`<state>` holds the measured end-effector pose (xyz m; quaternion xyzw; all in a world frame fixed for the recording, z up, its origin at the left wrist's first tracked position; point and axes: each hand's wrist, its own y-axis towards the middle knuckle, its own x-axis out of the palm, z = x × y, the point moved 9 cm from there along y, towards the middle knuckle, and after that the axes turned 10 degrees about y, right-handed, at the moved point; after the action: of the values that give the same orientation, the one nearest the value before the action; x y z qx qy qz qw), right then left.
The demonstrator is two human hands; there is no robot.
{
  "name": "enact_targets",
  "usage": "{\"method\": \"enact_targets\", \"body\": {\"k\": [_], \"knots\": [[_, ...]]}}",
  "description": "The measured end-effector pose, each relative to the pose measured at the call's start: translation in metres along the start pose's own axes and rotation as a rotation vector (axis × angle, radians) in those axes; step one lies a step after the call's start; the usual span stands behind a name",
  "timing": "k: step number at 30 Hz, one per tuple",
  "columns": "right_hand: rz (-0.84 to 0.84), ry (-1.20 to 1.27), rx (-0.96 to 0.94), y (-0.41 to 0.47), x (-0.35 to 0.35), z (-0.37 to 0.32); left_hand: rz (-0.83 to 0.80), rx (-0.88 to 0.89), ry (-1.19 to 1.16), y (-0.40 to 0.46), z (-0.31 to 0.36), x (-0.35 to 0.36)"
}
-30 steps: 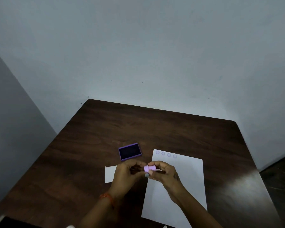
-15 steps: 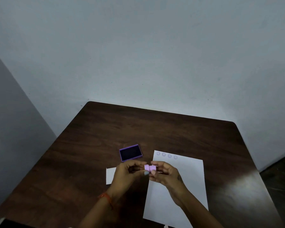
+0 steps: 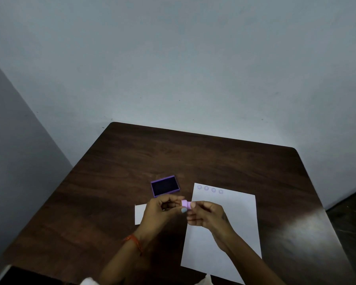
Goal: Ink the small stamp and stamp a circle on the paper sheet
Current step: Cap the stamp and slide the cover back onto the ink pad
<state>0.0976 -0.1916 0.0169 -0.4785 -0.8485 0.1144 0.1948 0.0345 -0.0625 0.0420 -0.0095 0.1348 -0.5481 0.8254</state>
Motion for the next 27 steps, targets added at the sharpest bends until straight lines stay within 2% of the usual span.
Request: {"method": "enact_targets", "body": {"k": [12, 15, 23, 27], "knots": [[-0.005, 0.104, 0.039, 0.006, 0.005, 0.004, -0.001, 0.020, 0.011, 0.006, -0.005, -0.010], [-0.008, 0.051, -0.005, 0.008, 0.007, 0.000, 0.001, -0.010, -0.024, 0.007, -0.010, -0.010], [-0.029, 0.090, 0.103, 0.021, 0.012, 0.018, -0.016, -0.064, -0.087, 0.012, -0.024, -0.009], [0.030, 0.034, 0.140, 0.027, 0.013, 0.026, 0.030, -0.092, -0.017, 0.014, -0.035, -0.009]]}}
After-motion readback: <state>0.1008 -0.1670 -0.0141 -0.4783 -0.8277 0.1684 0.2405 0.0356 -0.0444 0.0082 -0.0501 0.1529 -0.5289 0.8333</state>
